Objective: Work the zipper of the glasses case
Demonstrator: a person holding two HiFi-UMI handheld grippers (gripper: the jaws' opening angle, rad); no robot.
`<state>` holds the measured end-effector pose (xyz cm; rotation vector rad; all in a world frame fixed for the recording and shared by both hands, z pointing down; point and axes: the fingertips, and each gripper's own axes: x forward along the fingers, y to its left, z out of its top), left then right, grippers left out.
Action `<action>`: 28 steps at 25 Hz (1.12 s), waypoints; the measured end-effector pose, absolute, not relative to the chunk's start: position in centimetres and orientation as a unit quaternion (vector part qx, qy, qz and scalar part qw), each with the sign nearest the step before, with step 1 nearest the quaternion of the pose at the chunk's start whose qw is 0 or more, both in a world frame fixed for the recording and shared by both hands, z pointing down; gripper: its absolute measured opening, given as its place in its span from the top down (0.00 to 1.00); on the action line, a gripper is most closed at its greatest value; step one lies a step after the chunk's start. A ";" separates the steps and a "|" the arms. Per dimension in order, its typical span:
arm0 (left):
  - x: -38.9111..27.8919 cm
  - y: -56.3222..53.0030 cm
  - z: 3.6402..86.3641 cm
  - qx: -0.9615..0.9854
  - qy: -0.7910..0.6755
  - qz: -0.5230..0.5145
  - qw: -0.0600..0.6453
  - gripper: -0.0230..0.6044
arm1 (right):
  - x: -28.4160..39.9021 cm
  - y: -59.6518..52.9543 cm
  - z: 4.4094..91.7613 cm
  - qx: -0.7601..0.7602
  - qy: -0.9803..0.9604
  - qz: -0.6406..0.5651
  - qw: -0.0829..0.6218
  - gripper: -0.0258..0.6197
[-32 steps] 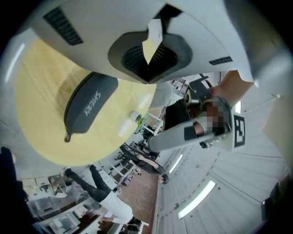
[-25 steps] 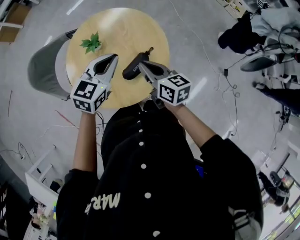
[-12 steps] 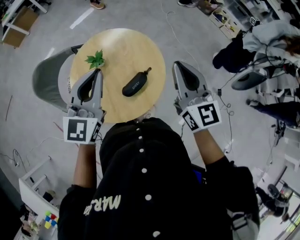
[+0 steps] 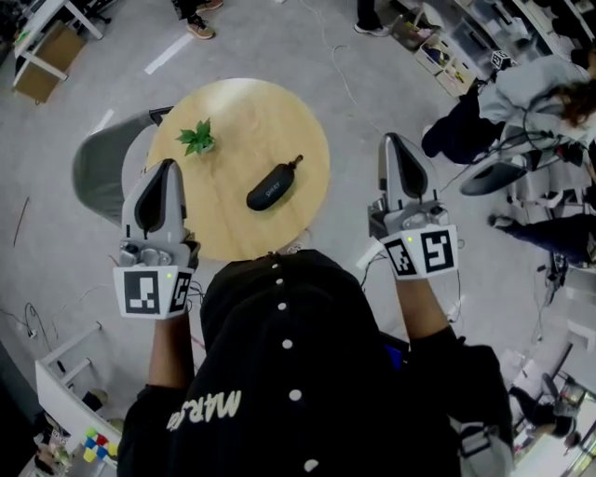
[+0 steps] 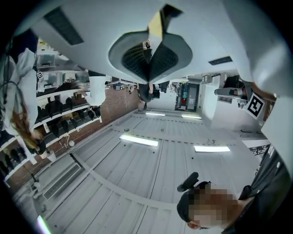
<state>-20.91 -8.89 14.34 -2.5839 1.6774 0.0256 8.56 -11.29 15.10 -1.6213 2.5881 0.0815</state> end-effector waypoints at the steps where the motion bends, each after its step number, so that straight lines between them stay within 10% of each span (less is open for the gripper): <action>1: -21.3 -8.8 14.3 -0.836 0.548 0.009 0.030 0.96 | 8.8 -11.3 14.9 -0.532 0.845 0.028 0.047 0.96; 28: -23.8 -7.7 14.0 -0.810 0.584 -0.008 0.048 0.96 | 8.2 -10.9 14.3 -0.517 0.854 0.035 0.048 0.96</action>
